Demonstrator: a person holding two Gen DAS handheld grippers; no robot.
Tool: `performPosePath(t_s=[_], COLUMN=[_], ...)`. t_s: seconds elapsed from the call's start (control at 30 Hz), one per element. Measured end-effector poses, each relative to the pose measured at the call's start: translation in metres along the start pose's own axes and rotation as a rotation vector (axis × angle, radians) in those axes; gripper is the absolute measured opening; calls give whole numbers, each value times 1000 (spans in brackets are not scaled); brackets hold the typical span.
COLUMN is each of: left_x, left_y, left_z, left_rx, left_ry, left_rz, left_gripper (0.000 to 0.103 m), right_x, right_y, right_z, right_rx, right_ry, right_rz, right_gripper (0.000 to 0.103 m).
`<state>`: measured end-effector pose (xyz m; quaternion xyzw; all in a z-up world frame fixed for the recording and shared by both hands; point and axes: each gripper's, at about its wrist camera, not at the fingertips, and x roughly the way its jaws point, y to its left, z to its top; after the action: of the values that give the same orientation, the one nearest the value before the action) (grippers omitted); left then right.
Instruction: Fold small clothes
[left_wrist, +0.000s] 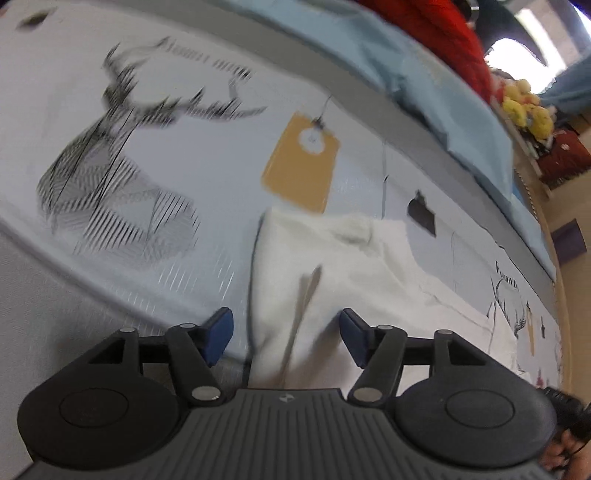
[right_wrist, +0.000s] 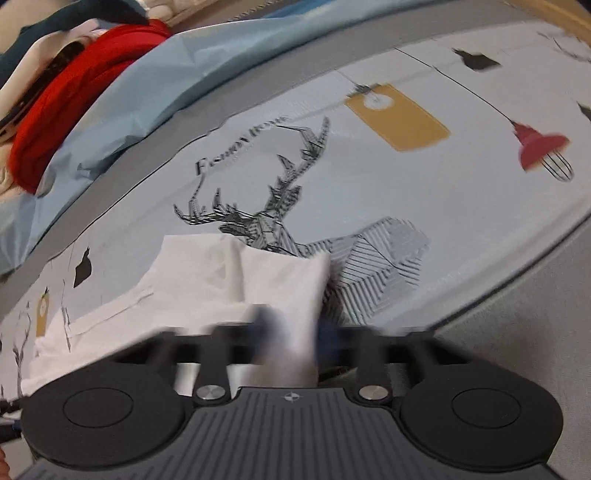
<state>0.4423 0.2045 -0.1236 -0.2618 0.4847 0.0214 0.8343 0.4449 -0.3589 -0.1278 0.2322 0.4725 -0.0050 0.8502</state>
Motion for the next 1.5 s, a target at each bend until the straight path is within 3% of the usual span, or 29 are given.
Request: performPosePath(t_s=[0.03,0.07,0.2,0.4,0.5,0.57,0.63,0.77,0.83,0.87,0.9,0.93,0.97,1.03,1.13,1.3,1.5], left_x=[4,8,12,-1,5,7,2,2,19,28,27,22,16,-4,-44,-130,-221], left_y=[-3,-4,-13,-43,-49,-48,-49,-56,-54,-50,-45,-44,-45,-49,-54,-79,-83], left_z=[3,5,13,33,36,35,30,15,0,-8,-15,-17,-16,-15,-19,-49,-143], left_rx=[38,55,105,153,143,143,163,252,304,318,314,294,277,270,251,319,463], left_ry=[1,16,-31,-214,-220,-198,-208,-148,-78,-35,-51,-48,-24,-49,-65,-117,-251], left_rz=[-11,-32,-37,-84,19,57,59,-24,54,113,109,111,134,128,93,59,27], left_gripper=[18,12,11,15,23,23,23,23,23,29,29,29,29,28,28,29,30], right_x=[0,1,0,-19,-24,-17,-14,-20,-13,-5,6,12,7,-11,-59,-150,-254], right_y=[0,-1,2,22,26,24,13,2,-1,-2,-3,-7,-13,-16,-5,6,6], right_z=[1,2,17,49,58,62,60,48,40,33,27,20,16,20,21,9,-53], right_rx=[4,14,-5,-102,-138,-155,-130,-130,-157,-176,-207,-236,-221,-162,-188,-183,-240], right_ry=[-18,-39,-144,-323,-403,-383,-355,-303,-200,-117,-44,1,-18,-21,-146,-234,-311], right_rz=[-3,-10,7,73,81,-2,-83,18,109,102,29,-47,-48,-63,-141,-50,62], right_gripper=[7,5,3,3,5,16,20,20,19,17,22,38,37,36,36,36,36])
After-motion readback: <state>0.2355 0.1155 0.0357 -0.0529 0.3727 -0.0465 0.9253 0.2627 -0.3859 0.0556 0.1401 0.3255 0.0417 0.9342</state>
